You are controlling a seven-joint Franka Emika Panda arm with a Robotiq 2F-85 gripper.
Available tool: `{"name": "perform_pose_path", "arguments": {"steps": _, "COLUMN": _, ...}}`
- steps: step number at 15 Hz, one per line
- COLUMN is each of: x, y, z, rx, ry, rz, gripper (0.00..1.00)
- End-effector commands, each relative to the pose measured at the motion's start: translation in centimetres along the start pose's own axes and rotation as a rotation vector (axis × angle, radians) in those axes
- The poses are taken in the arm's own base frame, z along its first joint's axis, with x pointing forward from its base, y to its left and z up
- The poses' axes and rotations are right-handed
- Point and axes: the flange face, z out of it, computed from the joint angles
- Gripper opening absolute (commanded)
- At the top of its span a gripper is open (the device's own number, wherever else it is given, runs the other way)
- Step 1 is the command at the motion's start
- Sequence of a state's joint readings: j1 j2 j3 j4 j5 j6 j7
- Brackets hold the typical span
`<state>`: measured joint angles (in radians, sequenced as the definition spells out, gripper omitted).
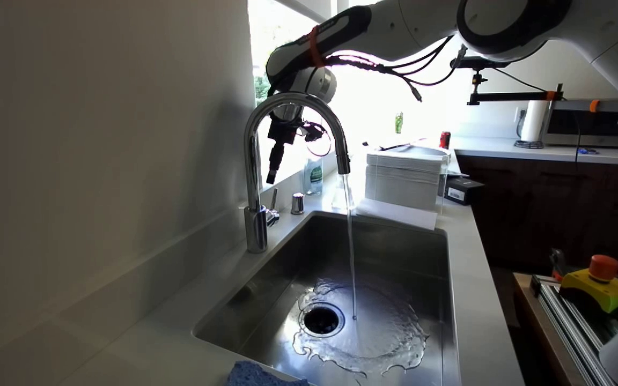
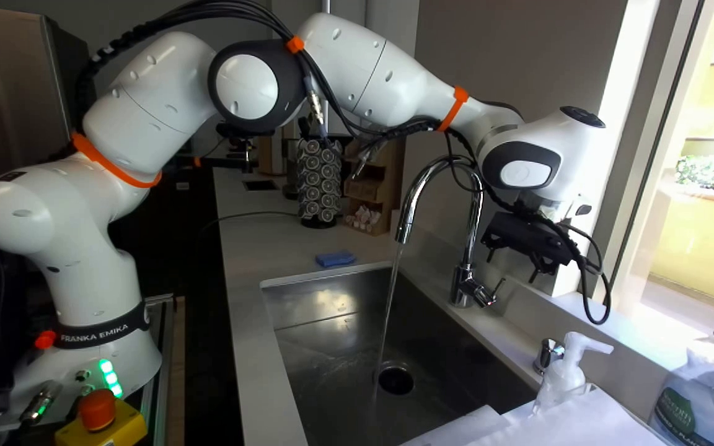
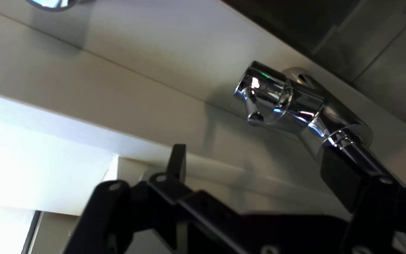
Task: Move the faucet to the center of the sink then move the faucet handle to the right.
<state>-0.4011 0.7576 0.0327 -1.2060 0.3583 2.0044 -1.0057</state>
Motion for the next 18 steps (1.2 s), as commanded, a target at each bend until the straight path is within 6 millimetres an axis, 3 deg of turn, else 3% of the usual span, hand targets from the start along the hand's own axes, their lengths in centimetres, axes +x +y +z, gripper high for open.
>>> {"name": "perform_pose_path", "arguments": {"steps": 1, "x": 0.3, "y": -0.5, "z": -1.0, "rx": -0.015, "ry": 0.011, "rz": 0.040, "gripper": 1.00}}
{"name": "perform_pose_path", "arguments": {"steps": 10, "x": -1.0, "y": -2.7, "z": -5.3, "rx": -0.049, "ry": -0.002, "rz": 0.056, "gripper": 1.00}}
{"name": "perform_pose_path", "arguments": {"steps": 18, "x": -6.6, "y": -7.0, "z": -9.8, "rx": -0.080, "ry": -0.064, "rz": 0.103, "gripper": 1.00}}
